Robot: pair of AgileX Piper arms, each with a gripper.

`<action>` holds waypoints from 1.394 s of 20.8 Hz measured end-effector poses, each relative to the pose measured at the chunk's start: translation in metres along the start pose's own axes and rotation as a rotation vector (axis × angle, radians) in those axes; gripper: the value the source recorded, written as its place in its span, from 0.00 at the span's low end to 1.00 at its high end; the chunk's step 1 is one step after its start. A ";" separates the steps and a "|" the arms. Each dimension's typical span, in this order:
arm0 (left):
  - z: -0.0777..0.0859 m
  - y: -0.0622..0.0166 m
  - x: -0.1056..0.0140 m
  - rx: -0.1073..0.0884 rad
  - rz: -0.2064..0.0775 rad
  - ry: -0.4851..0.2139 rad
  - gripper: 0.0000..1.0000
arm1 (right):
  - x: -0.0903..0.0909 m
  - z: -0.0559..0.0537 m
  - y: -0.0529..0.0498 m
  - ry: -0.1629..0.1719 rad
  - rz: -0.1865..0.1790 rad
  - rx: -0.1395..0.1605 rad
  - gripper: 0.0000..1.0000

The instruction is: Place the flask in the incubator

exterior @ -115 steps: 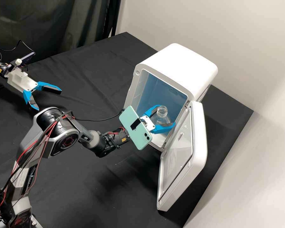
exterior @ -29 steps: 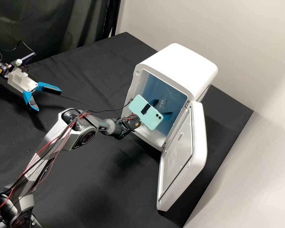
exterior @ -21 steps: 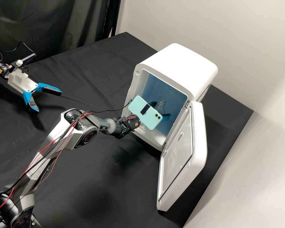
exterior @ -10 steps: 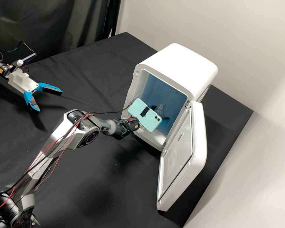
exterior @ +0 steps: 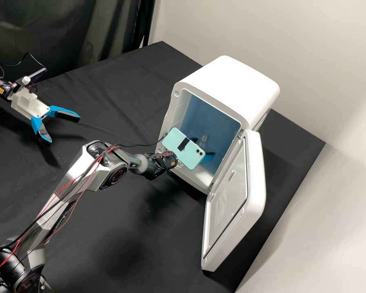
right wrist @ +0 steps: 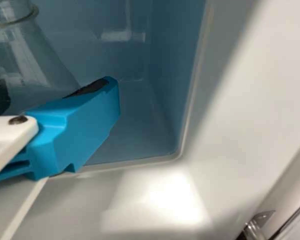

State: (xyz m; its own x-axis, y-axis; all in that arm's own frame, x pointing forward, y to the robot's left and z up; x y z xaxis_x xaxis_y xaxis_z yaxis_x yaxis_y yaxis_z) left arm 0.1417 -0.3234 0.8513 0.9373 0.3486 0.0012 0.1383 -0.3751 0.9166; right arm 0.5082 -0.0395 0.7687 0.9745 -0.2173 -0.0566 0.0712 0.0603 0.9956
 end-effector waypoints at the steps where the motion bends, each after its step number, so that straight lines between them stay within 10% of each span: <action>1: 0.000 0.0000 0.000 0.000 0.000 0.000 1.00 | 0.000 0.000 0.000 0.000 0.000 -0.001 0.00; 5: 0.000 0.0000 0.000 0.000 0.000 0.000 1.00 | 0.000 0.000 0.000 0.000 0.000 -0.001 0.00; 6: 0.000 0.0000 0.000 0.000 0.000 0.000 1.00 | 0.000 0.000 0.000 0.000 0.000 -0.002 1.00; 29: 0.001 -0.0004 0.000 0.000 -0.002 -0.004 1.00 | 0.002 0.005 -0.002 -0.054 -0.004 -0.005 1.00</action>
State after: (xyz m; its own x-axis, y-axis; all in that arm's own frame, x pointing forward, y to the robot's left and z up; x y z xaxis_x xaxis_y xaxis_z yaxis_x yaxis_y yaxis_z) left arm 0.1421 -0.3236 0.8508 0.9381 0.3464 -0.0024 0.1405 -0.3742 0.9166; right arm 0.5091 -0.0446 0.7670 0.9613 -0.2698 -0.0562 0.0762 0.0642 0.9950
